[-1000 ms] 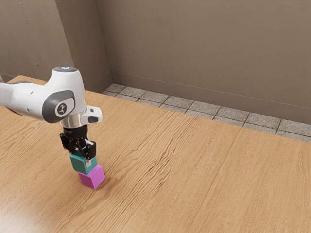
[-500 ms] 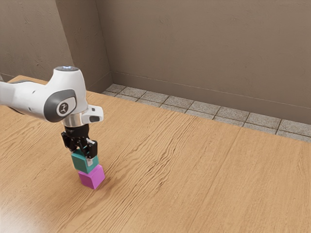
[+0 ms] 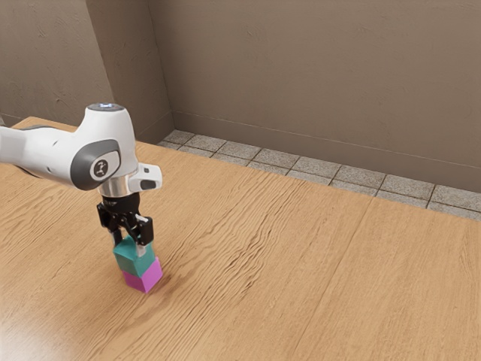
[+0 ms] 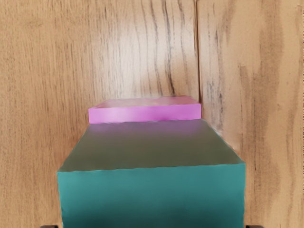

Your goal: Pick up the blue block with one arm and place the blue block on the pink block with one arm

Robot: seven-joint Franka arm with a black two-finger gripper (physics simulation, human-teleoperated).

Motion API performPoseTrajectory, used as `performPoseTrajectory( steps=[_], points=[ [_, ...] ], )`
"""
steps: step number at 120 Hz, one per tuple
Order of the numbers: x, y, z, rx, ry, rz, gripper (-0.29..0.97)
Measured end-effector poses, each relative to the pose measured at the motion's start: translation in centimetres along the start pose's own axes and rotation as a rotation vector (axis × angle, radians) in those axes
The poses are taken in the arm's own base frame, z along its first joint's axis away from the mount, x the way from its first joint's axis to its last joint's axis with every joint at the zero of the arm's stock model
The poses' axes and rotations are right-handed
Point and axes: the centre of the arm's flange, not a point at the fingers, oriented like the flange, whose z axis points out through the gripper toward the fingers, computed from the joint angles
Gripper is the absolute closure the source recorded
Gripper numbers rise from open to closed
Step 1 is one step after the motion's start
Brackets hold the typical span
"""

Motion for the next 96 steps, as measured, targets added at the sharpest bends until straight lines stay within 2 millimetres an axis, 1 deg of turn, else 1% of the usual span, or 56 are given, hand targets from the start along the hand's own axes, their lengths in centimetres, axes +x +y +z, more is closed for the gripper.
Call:
performPoseTrajectory(
  steps=[9,18,26,39,49,62,96],
  points=[
    [0.0,0.0,-0.1,-0.001,0.003,0.000,0.13],
    [-0.1,-0.1,-0.8,0.000,0.016,0.000,0.09],
    [-0.4,-0.1,-2.1,0.002,0.041,-0.001,0.07],
    [-0.8,0.0,-4.8,0.008,0.093,0.000,0.04],
    [-0.6,0.0,-6.1,0.010,0.115,0.000,0.03],
    [-0.5,-0.1,-6.6,0.010,0.123,-0.001,0.02],
    [-0.5,-0.1,-6.7,0.008,0.122,0.005,0.00]
  ],
)
